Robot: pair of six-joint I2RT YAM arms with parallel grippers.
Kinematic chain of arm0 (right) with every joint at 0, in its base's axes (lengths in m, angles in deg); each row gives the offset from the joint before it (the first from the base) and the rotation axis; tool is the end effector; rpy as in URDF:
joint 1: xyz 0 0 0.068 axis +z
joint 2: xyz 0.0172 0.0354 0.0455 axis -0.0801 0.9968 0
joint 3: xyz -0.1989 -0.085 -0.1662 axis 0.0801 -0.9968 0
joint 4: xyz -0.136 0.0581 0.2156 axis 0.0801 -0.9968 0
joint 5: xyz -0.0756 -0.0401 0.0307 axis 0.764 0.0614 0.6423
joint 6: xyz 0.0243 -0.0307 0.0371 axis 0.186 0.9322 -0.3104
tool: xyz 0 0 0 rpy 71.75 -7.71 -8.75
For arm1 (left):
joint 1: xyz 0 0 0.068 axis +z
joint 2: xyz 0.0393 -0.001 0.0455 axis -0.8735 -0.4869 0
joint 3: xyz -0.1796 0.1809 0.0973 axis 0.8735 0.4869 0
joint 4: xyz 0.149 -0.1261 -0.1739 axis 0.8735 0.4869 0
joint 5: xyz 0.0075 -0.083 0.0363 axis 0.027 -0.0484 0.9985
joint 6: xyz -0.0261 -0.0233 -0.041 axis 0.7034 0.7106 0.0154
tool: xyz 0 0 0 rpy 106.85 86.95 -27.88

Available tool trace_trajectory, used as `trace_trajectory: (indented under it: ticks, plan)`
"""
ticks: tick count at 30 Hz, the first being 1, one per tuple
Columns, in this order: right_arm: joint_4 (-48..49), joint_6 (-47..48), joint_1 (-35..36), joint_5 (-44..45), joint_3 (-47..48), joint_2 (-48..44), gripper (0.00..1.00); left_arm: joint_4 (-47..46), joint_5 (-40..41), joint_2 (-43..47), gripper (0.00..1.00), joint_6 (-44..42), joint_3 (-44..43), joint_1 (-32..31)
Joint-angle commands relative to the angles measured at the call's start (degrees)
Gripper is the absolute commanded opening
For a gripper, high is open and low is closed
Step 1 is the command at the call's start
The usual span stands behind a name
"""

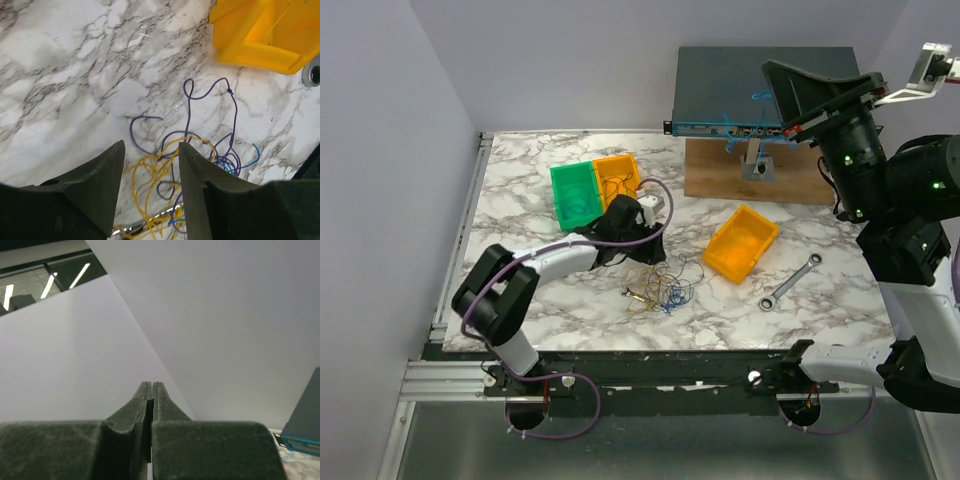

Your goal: Untangle the cables

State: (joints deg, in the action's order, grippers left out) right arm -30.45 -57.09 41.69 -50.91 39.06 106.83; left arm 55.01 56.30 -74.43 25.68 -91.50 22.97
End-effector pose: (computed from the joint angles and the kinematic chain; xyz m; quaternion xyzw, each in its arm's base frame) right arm 0.1190 0.1110 0.6177 0.0145 0.4960 0.4372 0.7501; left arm 0.2734 -0.2264 0.1924 0.2044 0.8785 -0.3185 0.2915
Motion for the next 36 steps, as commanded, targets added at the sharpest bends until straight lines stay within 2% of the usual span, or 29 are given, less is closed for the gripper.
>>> trace_trajectory:
  ticks: [1, 4, 7, 12, 13, 17, 21, 28, 36]
  plan:
    - [-0.18, 2.14, 0.04, 3.85, -6.70, -0.66, 0.01, -12.73, 2.22, 14.22, 0.53, 1.65, 10.78, 1.81]
    - [0.05, 1.54, 0.04, 3.24, -11.59, -2.19, 0.01, -20.61, 2.00, 22.00, 0.65, 1.25, 17.36, 1.81]
    - [-0.25, 0.94, 0.05, 1.02, -16.55, -3.17, 0.01, -24.48, 3.37, 28.32, 0.76, 0.79, 21.95, 1.83]
    - [-4.47, 0.92, 0.05, -4.22, -21.21, -1.51, 0.01, -30.68, 3.99, 37.64, 0.90, 0.34, 28.36, 1.77]
    - [-5.10, 0.91, 0.04, -5.07, -22.22, -0.94, 0.01, -31.44, 4.61, 39.27, 0.98, 0.53, 29.33, 1.80]
    - [-4.50, 1.34, 0.06, -10.91, -28.03, 0.37, 0.01, -34.95, 4.25, 43.71, 0.99, 0.28, 32.73, 1.78]
    - [-0.82, 1.22, 0.05, -22.07, -33.21, 1.83, 0.01, -39.23, 0.44, 45.33, 0.99, -0.44, 34.37, 1.82]
    - [0.16, 2.87, 0.04, -35.66, -35.04, 5.83, 0.01, -45.73, -3.90, 47.94, 0.99, -0.45, 37.37, 1.77]
    - [0.01, 4.22, 0.13, -42.64, -35.35, 8.47, 0.01, -49.47, -13.02, 42.87, 0.99, 1.55, 35.48, 1.77]
